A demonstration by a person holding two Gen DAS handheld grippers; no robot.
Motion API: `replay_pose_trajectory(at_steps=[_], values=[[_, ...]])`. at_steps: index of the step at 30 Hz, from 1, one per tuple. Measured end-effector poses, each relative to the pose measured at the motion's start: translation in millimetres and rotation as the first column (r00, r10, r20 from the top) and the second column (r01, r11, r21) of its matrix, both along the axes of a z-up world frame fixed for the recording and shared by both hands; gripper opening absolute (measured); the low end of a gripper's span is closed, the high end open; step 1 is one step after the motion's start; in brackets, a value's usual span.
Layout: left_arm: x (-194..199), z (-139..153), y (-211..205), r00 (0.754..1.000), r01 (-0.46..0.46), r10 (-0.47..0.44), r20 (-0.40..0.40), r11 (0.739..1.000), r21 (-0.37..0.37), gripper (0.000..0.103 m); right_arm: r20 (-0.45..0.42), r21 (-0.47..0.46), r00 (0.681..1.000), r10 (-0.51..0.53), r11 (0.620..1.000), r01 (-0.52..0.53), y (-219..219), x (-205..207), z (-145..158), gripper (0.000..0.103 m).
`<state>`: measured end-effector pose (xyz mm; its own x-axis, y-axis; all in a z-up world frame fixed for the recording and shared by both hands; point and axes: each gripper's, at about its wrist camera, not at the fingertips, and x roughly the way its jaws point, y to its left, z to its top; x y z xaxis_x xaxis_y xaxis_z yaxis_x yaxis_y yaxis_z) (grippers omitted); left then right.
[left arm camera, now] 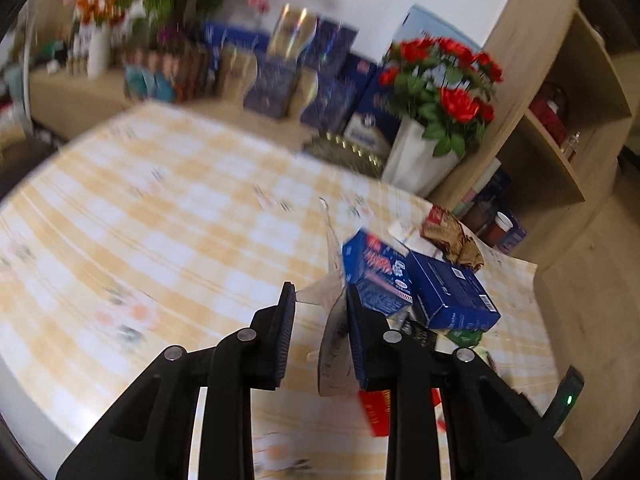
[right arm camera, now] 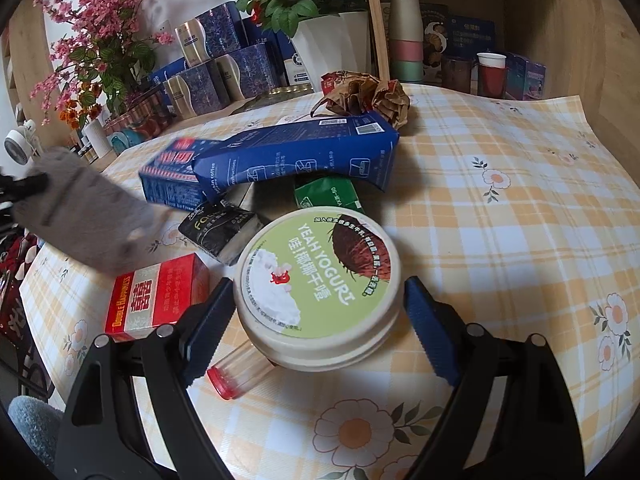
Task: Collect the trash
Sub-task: 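Lift the white leaflet with the left tool while the right lifts the yogurt lid, then lower the leaflet into the brown bin and open the left tool while the right carries the lid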
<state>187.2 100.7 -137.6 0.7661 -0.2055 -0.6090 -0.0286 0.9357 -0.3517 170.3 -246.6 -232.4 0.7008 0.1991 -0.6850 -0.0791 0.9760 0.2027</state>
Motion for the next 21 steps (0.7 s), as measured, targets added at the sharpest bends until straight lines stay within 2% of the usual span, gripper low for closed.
replay_pose_trajectory(at_steps=[3, 9, 12, 15, 18, 21], values=[[-22, 10, 10, 1.0, 0.018, -0.019, 0.025, 1.0, 0.022, 0.024, -0.003, 0.002, 1.0, -0.006, 1.0, 0.006, -1, 0, -1, 0.084], [-52, 10, 17, 0.999, 0.032, -0.032, -0.004, 0.999, -0.002, 0.024, -0.015, -0.001, 1.0, -0.02, 1.0, 0.02, -2, 0, -2, 0.084], [-68, 15, 19, 0.999, 0.035, -0.035, -0.003, 0.999, -0.032, 0.024, -0.007, -0.026, 1.0, -0.028, 0.999, 0.028, 0, -4, 1, 0.084], [-86, 25, 16, 0.998, 0.058, -0.058, 0.01, 0.998, -0.022, 0.024, 0.012, -0.075, 1.0, -0.007, 0.997, 0.008, 8, -15, 6, 0.084], [-101, 31, 14, 0.996, 0.088, -0.088, 0.016, 0.996, -0.023, 0.024, 0.026, -0.065, 1.0, 0.006, 0.998, -0.004, 7, -27, 15, 0.084], [-114, 35, 11, 0.992, 0.123, -0.122, 0.014, 0.992, -0.024, 0.024, 0.071, -0.004, 0.997, -0.02, 1.0, 0.02, -3, -47, 37, 0.084]])
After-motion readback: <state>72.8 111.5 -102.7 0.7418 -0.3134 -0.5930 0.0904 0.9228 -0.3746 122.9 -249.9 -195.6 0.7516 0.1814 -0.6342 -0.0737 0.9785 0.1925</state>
